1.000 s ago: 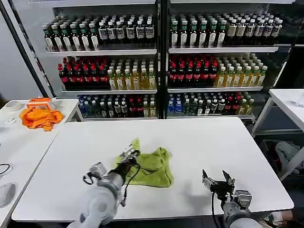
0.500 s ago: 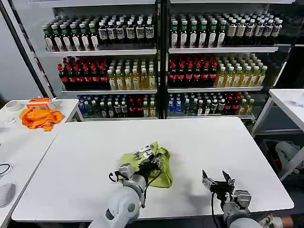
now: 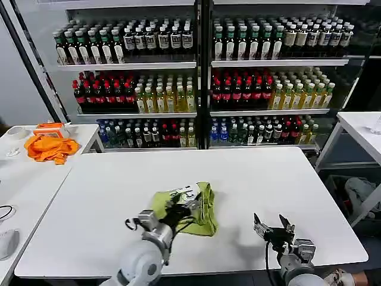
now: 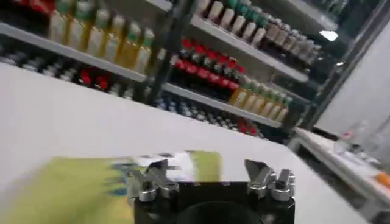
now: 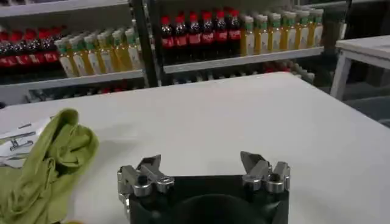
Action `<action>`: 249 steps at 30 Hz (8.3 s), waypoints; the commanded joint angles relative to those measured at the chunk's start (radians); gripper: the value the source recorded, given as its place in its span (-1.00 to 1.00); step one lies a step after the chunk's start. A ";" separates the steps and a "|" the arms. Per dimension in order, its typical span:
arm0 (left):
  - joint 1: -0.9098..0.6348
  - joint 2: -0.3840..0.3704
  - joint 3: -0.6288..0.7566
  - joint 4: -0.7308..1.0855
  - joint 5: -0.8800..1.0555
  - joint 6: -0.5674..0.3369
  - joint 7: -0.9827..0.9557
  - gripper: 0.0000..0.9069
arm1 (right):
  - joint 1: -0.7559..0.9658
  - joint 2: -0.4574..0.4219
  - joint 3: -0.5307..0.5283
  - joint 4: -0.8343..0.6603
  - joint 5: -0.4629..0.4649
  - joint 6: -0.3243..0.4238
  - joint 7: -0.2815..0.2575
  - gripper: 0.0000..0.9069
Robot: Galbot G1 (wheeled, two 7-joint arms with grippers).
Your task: Fold and organize the clothes.
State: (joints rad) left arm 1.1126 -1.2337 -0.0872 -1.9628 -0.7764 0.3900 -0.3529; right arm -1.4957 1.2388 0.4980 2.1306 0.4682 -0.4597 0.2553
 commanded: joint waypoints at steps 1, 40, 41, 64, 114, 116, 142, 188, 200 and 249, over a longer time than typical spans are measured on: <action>0.042 0.148 -0.212 0.073 0.064 0.005 -0.045 1.00 | 0.004 0.006 -0.007 -0.004 -0.004 0.001 0.000 1.00; 0.014 -0.003 -0.200 0.192 -0.452 0.141 -0.014 -0.82 | -0.003 0.006 0.014 0.005 0.001 -0.004 0.006 1.00; 0.013 -0.004 -0.204 0.192 -0.459 0.137 -0.014 -0.82 | -0.004 0.007 0.015 0.005 0.001 -0.004 0.006 1.00; 0.034 0.149 -0.552 0.018 -0.598 0.117 -0.022 -0.87 | 0.007 0.009 0.010 0.005 0.008 -0.003 0.006 1.00; -0.240 -0.073 0.259 0.152 0.296 0.097 0.094 -0.09 | -0.005 0.014 0.029 0.009 -0.004 0.011 -0.002 1.00; -0.249 -0.092 0.270 0.171 0.298 0.087 0.093 1.00 | -0.002 0.014 0.028 0.006 -0.004 0.010 -0.003 1.00; 0.027 0.146 -0.199 -0.050 0.090 -0.164 0.083 1.00 | 0.304 0.054 -0.229 -0.181 0.198 -0.040 0.044 1.00; 0.100 0.083 -0.245 -0.035 0.116 -0.183 0.084 1.00 | 0.589 0.177 -0.282 -0.536 0.366 -0.007 0.073 -1.00; 0.098 0.073 -0.232 -0.034 0.123 -0.181 0.085 1.00 | 0.686 0.072 -0.228 -0.637 0.288 0.005 0.020 -1.00; 0.301 0.085 -0.211 -0.198 0.406 -0.170 0.103 1.00 | -0.138 0.111 0.086 0.043 -0.412 0.388 -0.204 1.00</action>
State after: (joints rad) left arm 1.3543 -1.1467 -0.2891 -2.1233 -0.3931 0.1779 -0.2542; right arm -1.5117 1.3282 0.5298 2.0784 0.1350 -0.1021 0.0925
